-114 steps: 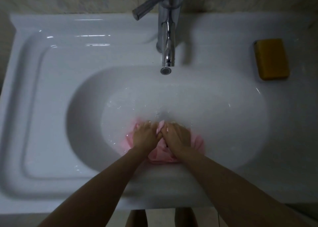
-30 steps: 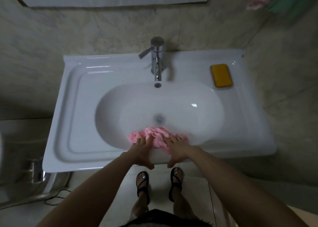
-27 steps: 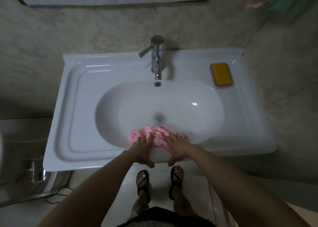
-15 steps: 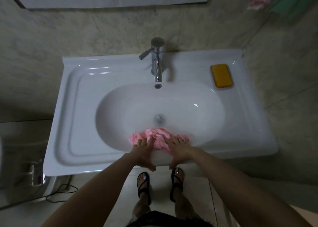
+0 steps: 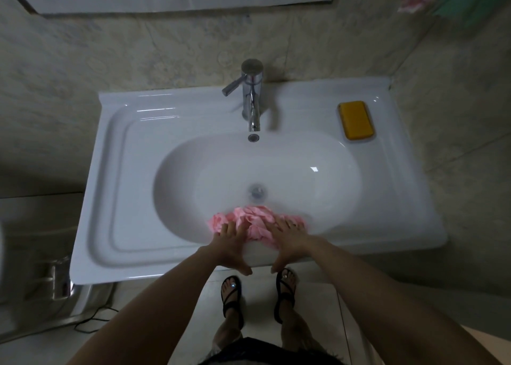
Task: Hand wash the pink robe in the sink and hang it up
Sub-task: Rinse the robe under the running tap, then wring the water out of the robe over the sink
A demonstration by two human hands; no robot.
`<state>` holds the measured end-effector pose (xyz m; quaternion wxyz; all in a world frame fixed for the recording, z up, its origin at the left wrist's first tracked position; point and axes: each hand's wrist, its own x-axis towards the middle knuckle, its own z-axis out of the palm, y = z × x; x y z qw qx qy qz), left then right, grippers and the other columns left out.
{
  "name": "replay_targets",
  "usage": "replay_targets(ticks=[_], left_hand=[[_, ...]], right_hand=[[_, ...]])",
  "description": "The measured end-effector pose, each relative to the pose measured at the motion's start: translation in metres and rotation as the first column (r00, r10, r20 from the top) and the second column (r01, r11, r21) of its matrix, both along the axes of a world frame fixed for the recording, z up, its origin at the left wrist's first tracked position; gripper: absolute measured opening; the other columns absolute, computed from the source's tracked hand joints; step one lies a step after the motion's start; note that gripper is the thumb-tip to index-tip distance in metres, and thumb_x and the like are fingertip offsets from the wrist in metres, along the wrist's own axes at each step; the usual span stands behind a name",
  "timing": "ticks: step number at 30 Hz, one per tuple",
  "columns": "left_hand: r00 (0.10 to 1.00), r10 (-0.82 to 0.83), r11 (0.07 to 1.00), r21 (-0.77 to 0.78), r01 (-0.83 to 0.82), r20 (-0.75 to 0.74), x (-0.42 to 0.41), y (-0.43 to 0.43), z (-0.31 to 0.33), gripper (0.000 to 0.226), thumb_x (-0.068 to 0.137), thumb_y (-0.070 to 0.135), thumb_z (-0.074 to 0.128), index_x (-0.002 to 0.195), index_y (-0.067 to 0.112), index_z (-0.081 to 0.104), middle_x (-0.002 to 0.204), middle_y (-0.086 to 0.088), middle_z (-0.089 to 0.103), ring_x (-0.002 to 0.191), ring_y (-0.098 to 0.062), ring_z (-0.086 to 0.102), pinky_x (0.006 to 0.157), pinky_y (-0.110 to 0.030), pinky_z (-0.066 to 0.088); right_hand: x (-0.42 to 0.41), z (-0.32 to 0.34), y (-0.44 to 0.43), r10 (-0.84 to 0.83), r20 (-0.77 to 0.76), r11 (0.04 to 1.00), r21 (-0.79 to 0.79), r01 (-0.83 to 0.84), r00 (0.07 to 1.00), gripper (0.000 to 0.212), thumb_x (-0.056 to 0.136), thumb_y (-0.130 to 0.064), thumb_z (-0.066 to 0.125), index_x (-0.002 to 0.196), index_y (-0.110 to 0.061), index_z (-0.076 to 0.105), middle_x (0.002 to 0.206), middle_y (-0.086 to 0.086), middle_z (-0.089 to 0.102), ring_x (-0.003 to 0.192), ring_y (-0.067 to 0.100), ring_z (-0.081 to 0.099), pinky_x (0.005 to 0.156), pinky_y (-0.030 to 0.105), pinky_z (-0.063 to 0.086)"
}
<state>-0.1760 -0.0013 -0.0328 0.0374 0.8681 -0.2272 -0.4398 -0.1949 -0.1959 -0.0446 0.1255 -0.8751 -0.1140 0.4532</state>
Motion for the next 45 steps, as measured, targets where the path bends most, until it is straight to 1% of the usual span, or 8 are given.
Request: replay_targets(ticks=[20,24,26,29,32,35,39,45], left_hand=[[0.999,0.028,1.000,0.010,-0.028,-0.039,0.001,0.000,-0.001,0.131,0.067,0.055,0.075,0.146,0.016,-0.022,0.155,-0.017,-0.016,0.141,-0.042,-0.013,0.113,-0.056,0.005],[0.996,0.001,0.999,0.046,0.003,-0.085,0.006,-0.003,0.003,0.136,0.065,0.058,0.076,0.144,0.015,-0.026,0.154,-0.017,-0.020,0.141,-0.042,-0.015,0.113,-0.056,0.005],[0.988,-0.017,0.998,0.055,0.026,-0.152,0.014,-0.003,0.008,0.137,0.064,0.061,0.074,0.144,0.016,-0.027,0.154,-0.014,-0.024,0.141,-0.040,-0.017,0.114,-0.055,0.005],[0.974,0.135,0.986,-0.071,-0.150,-0.182,0.030,0.003,0.005,0.116,0.067,0.062,0.071,0.149,0.020,0.002,0.155,-0.015,0.007,0.141,-0.039,0.009,0.113,-0.050,0.022],[0.918,0.394,0.896,-0.206,-0.393,-0.038,0.033,0.007,-0.007,0.082,0.066,0.069,0.064,0.126,0.018,0.040,0.126,-0.014,0.047,0.115,-0.030,0.045,0.092,-0.036,0.041],[0.846,0.531,0.829,-0.236,-0.507,0.050,0.030,0.001,-0.019,0.066,0.073,0.056,0.068,0.119,0.016,0.042,0.118,-0.012,0.054,0.109,-0.030,0.050,0.085,-0.036,0.042],[0.770,0.637,0.750,-0.266,-0.606,0.041,0.035,0.002,-0.025,0.072,0.080,0.043,0.070,0.131,0.012,0.029,0.108,-0.013,0.059,0.103,-0.035,0.060,0.084,-0.035,0.045],[0.769,0.639,0.758,-0.159,-0.632,-0.005,0.038,0.012,-0.036,0.066,0.083,0.057,0.057,0.132,0.015,0.041,0.127,-0.012,0.058,0.114,-0.032,0.056,0.092,-0.035,0.043]], right_hand=[[0.000,-0.001,-0.002,-0.003,-0.026,1.000,0.003,0.003,1.000,0.129,0.067,-0.052,0.077,0.147,-0.030,-0.021,0.157,0.005,-0.020,0.144,0.030,-0.019,0.115,0.054,-0.002],[0.007,-0.001,-0.002,0.061,-0.052,0.998,0.002,-0.061,0.997,0.136,0.059,-0.067,0.074,0.146,-0.030,-0.024,0.157,0.005,-0.021,0.144,0.031,-0.018,0.115,0.056,-0.001],[0.022,0.000,-0.004,0.078,-0.058,0.992,0.107,-0.072,0.995,0.130,0.056,-0.078,0.066,0.148,-0.034,-0.015,0.160,0.003,-0.009,0.146,0.028,-0.003,0.117,0.050,0.009],[0.044,0.000,-0.010,-0.217,-0.131,0.930,0.273,0.246,0.967,0.095,0.065,-0.079,0.059,0.145,-0.043,0.020,0.152,-0.003,0.034,0.132,0.020,0.040,0.107,0.039,0.037],[0.062,-0.006,-0.009,-0.457,-0.069,0.877,0.131,0.462,0.887,0.068,0.086,-0.069,0.042,0.141,-0.031,0.026,0.130,0.009,0.056,0.115,0.028,0.054,0.091,0.034,0.043],[0.084,-0.021,0.004,-0.394,0.050,0.919,0.014,0.393,0.918,0.061,0.096,-0.052,0.038,0.146,-0.022,0.021,0.133,0.015,0.053,0.117,0.032,0.053,0.091,0.036,0.041],[0.101,-0.051,0.014,-0.419,0.063,0.904,-0.067,0.423,0.906,0.061,0.097,-0.042,0.042,0.149,-0.021,0.016,0.136,0.019,0.050,0.120,0.034,0.051,0.092,0.036,0.041],[0.114,-0.072,0.016,-0.474,0.092,0.873,-0.081,0.481,0.876,0.043,0.095,-0.026,0.046,0.137,-0.026,0.035,0.127,0.019,0.056,0.112,0.034,0.056,0.085,0.034,0.042]])
